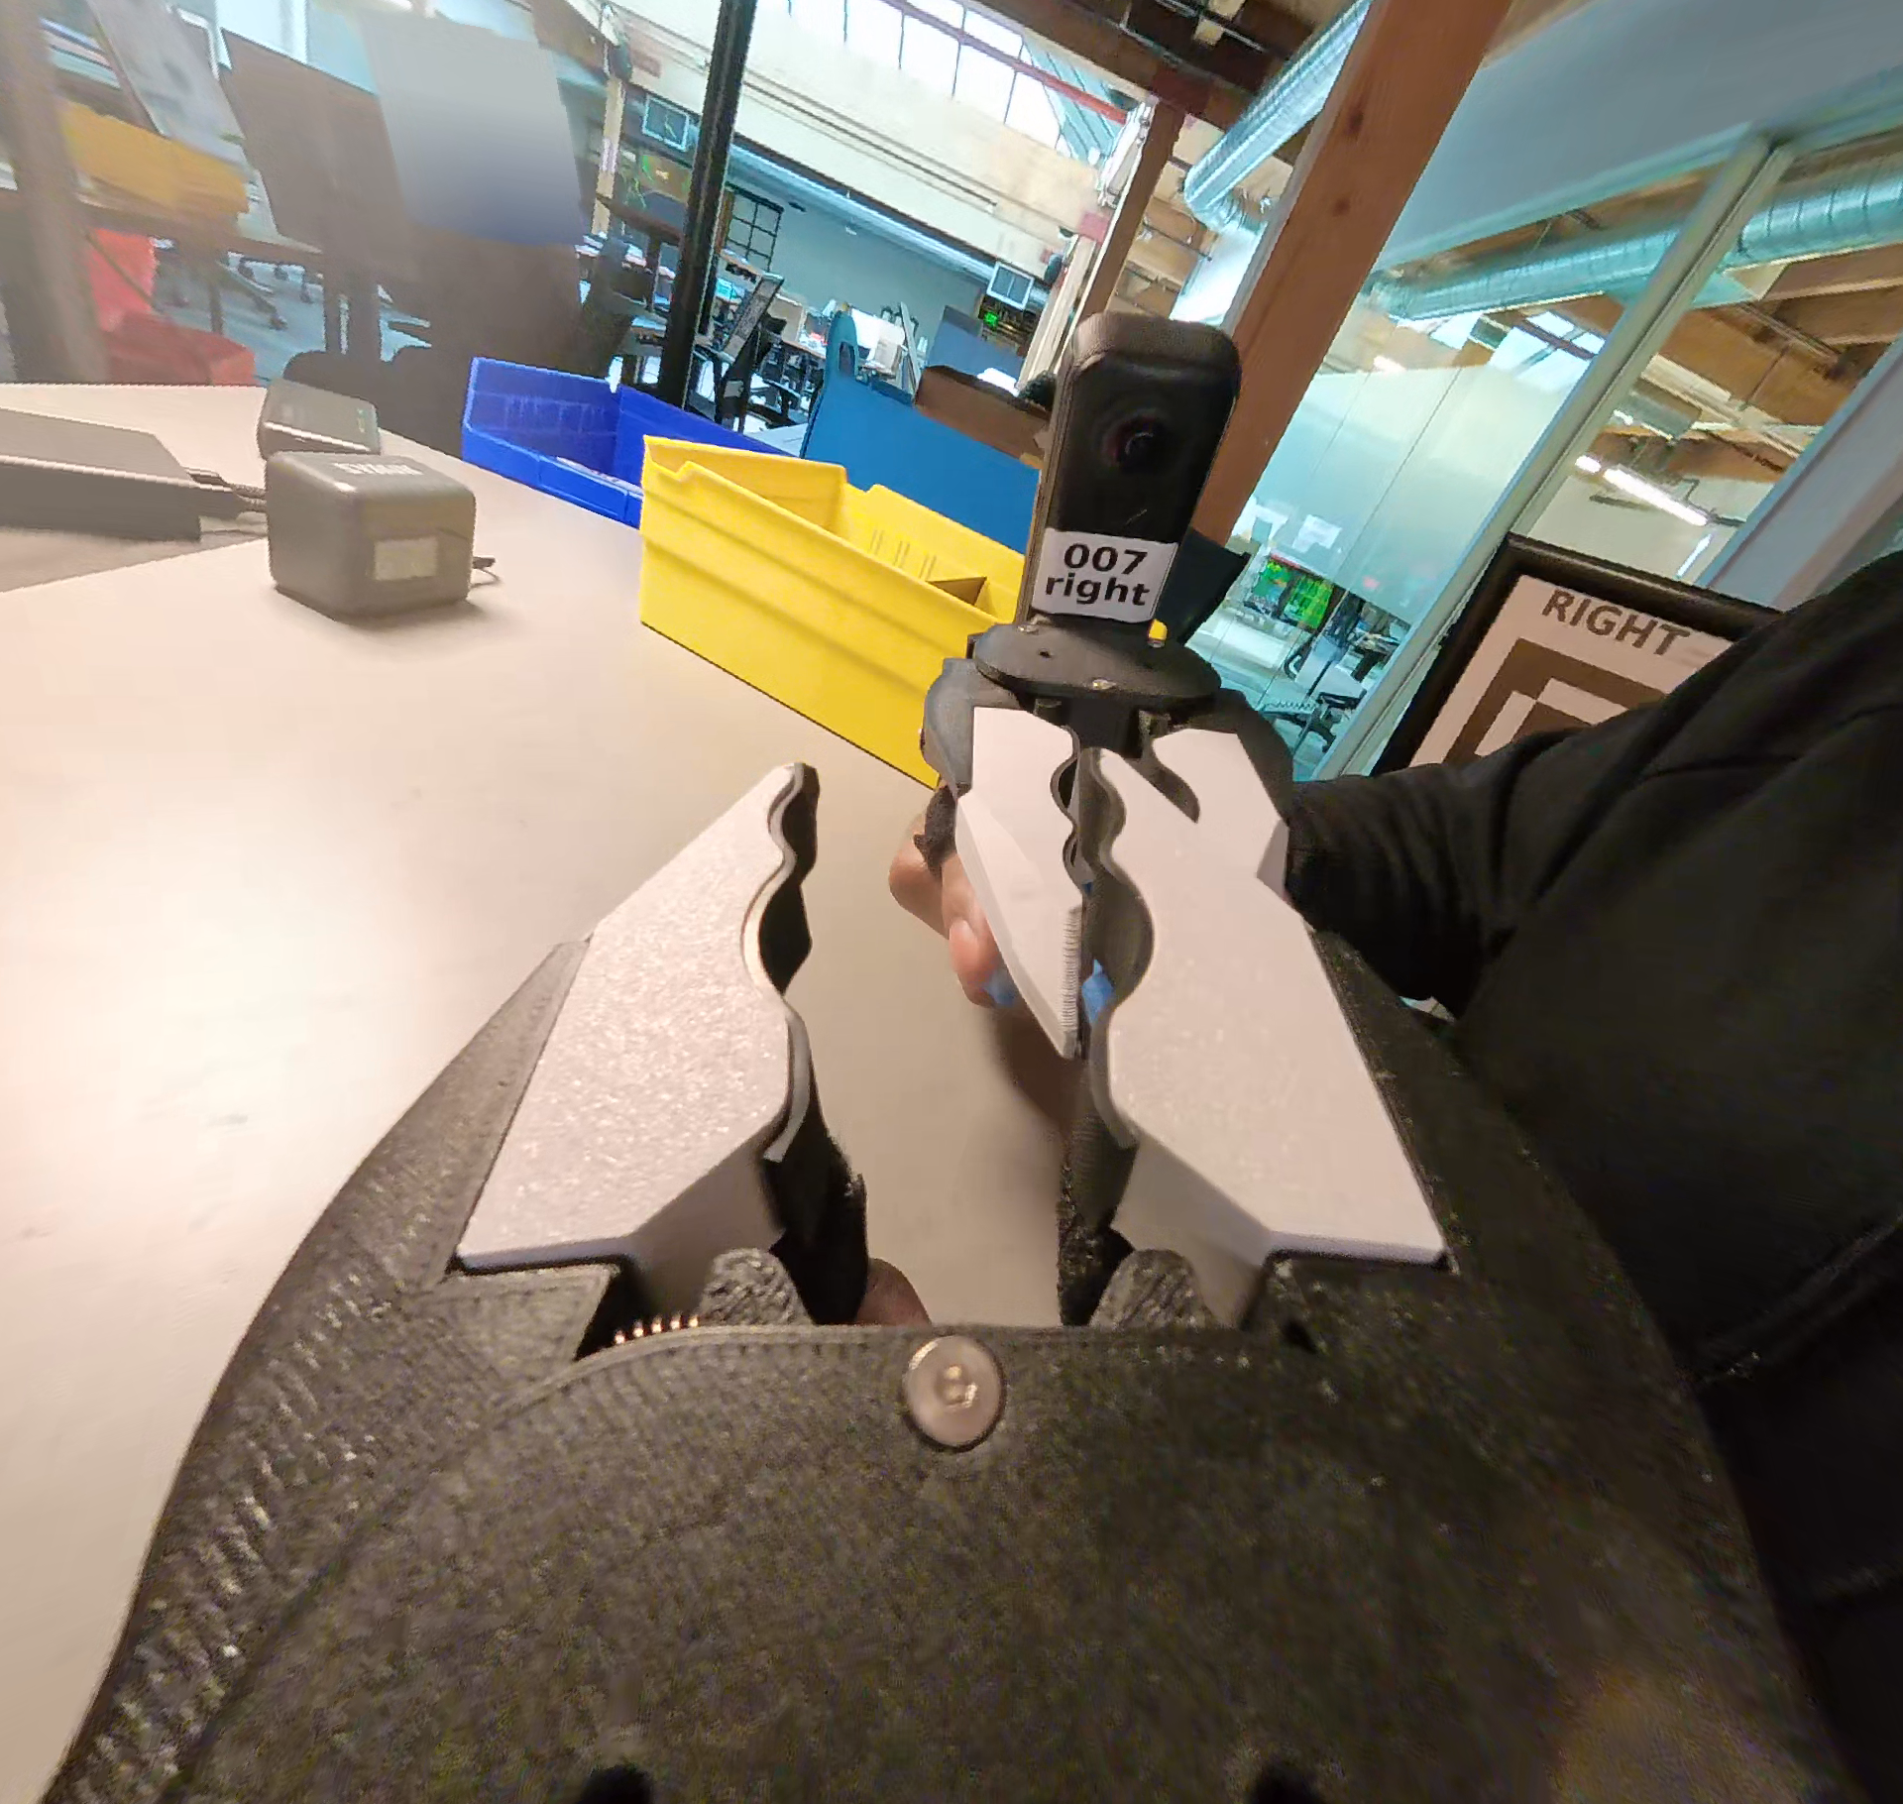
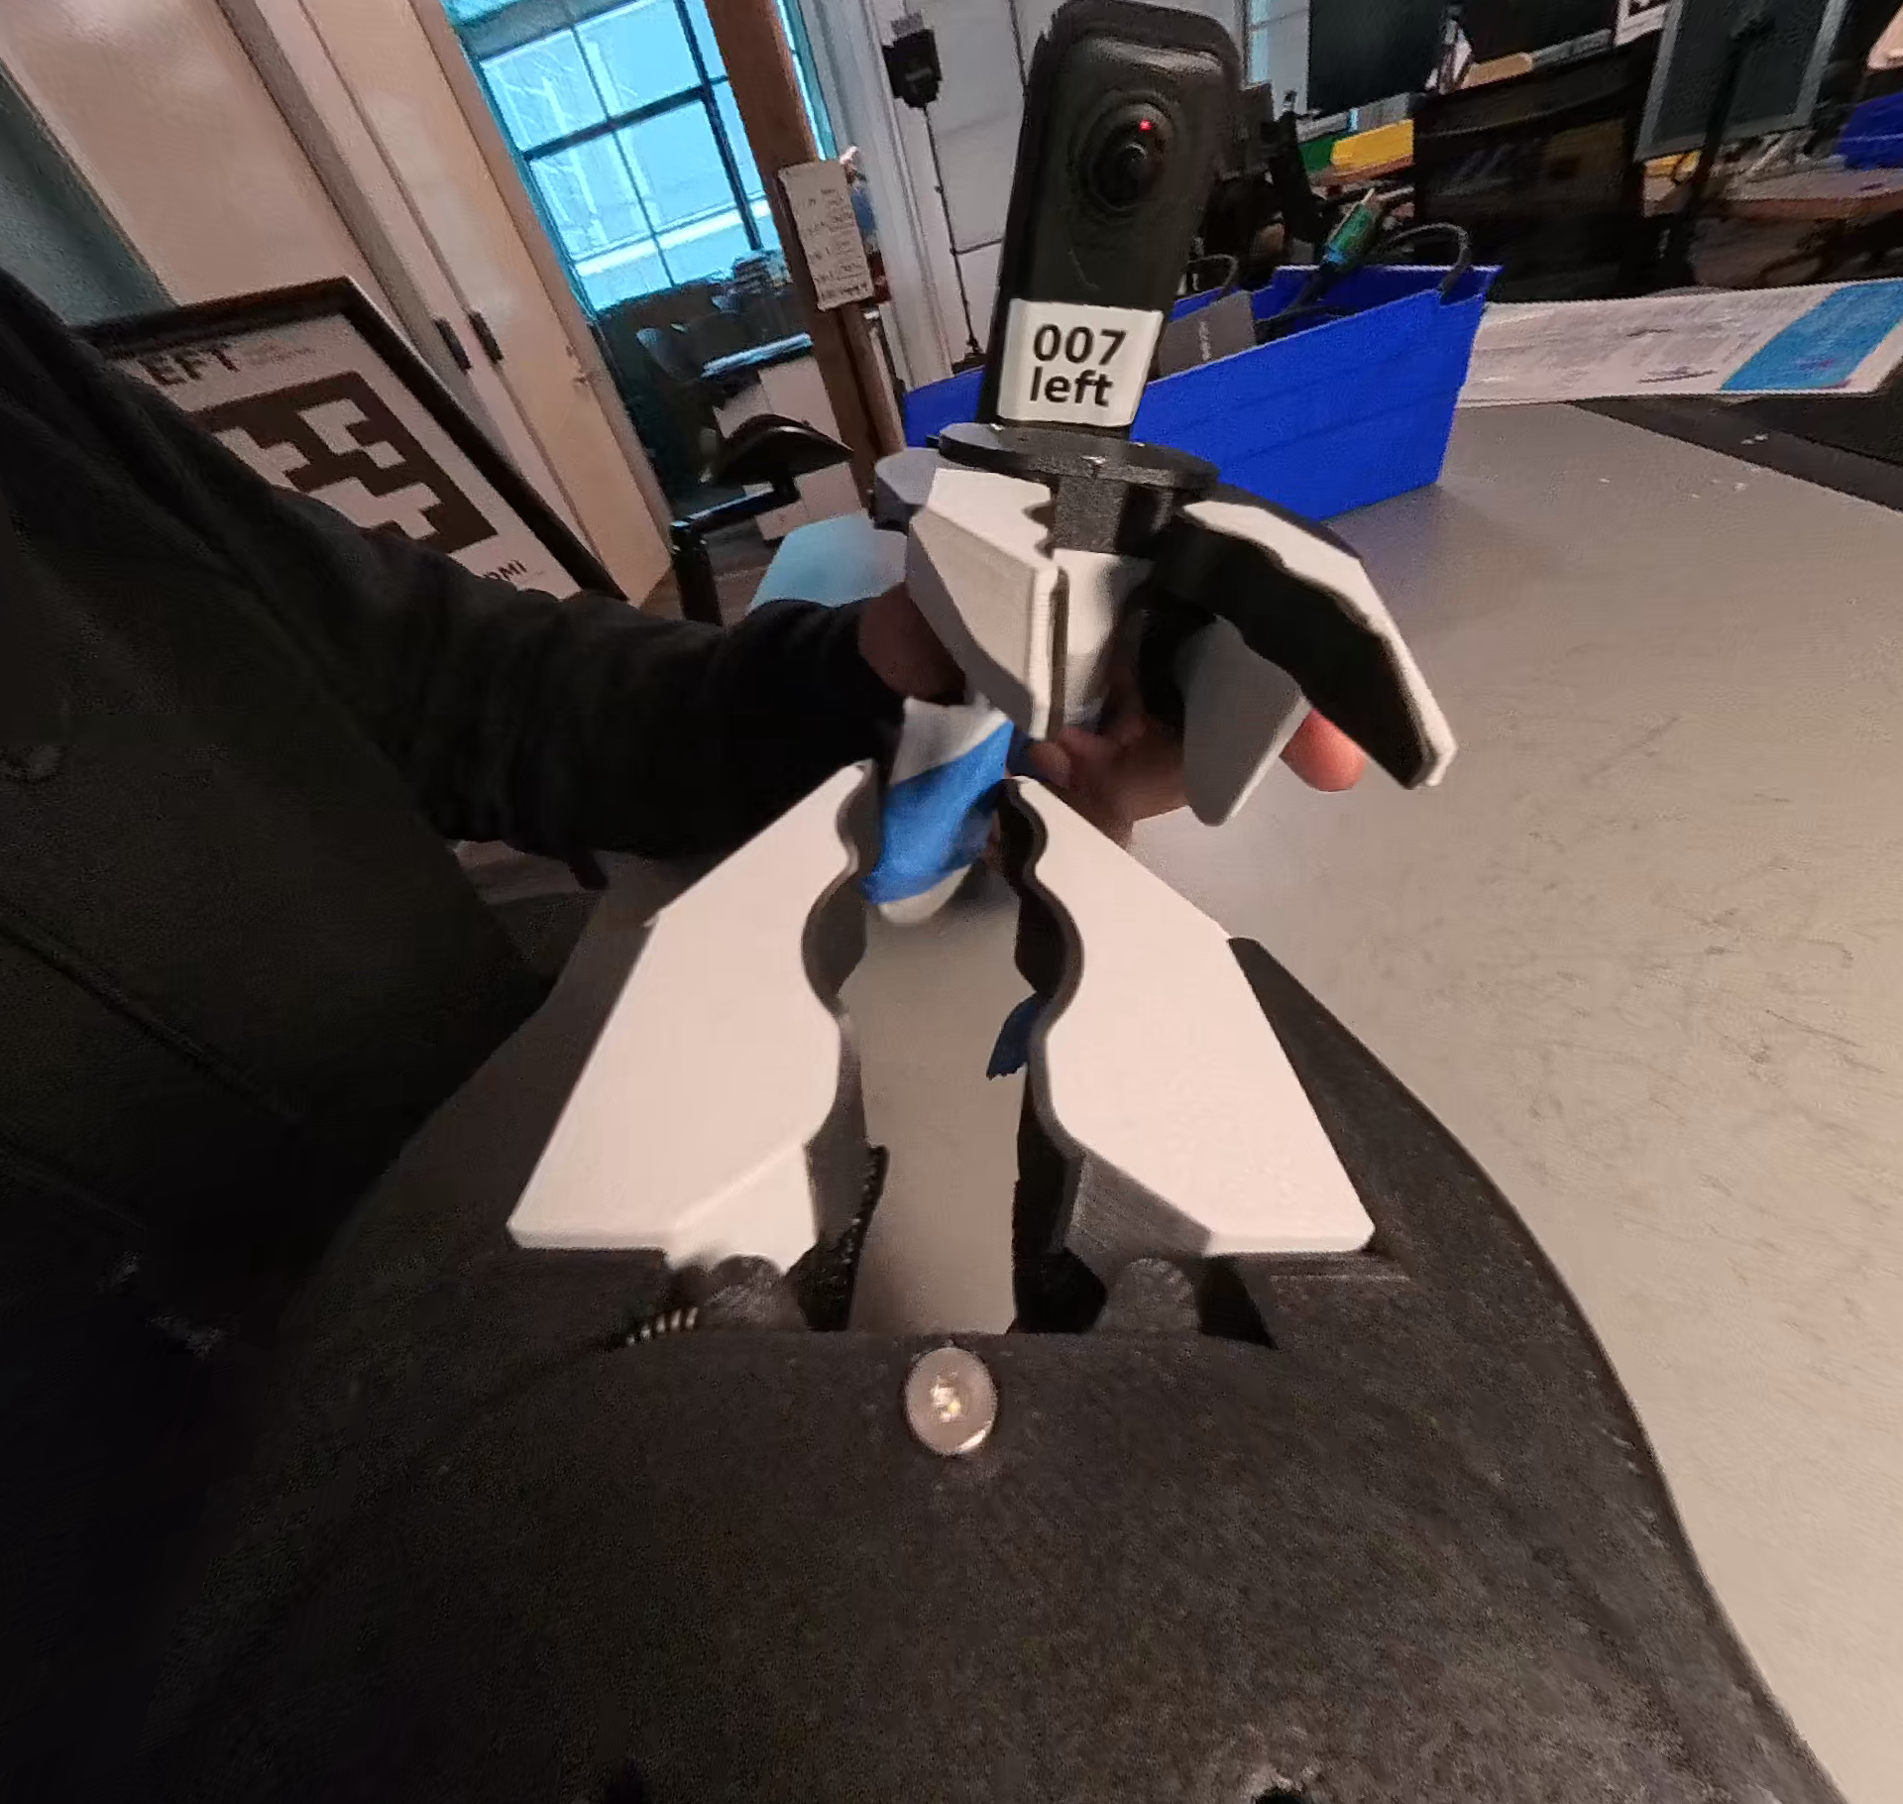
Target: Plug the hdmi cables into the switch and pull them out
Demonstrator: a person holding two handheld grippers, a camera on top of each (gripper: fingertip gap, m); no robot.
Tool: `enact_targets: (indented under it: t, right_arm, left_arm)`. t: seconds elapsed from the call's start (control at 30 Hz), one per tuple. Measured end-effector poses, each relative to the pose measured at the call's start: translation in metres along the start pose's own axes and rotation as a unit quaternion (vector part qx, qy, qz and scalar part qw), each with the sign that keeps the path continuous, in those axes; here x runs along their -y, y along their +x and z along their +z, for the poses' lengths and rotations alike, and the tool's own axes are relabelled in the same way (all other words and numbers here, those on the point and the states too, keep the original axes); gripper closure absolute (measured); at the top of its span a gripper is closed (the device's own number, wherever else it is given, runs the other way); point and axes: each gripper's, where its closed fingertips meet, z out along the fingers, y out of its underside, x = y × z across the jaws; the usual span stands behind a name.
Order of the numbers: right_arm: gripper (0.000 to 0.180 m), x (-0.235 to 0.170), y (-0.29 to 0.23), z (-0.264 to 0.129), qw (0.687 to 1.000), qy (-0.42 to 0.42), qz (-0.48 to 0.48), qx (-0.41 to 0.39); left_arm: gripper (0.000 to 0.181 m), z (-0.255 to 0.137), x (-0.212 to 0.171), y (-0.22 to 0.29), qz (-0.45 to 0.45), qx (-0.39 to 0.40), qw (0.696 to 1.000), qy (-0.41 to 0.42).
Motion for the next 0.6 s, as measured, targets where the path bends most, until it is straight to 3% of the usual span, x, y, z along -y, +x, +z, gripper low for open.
enact_targets:
  t: [0.2, 0.6]
  right_arm:
    - [0.176, 0.003, 0.007, -0.01, 1.0, 0.014, 0.011, -0.015]
    - [0.176, 0.013, -0.002, -0.005, 0.993, 0.078, 0.093, 0.01]
  left_arm:
    - [0.13, -0.003, 0.007, 0.003, -0.017, -0.011, 0.999, 0.025]
    - [0.157, -0.009, 0.035, 0.038, -0.077, -0.126, 0.976, 0.158]
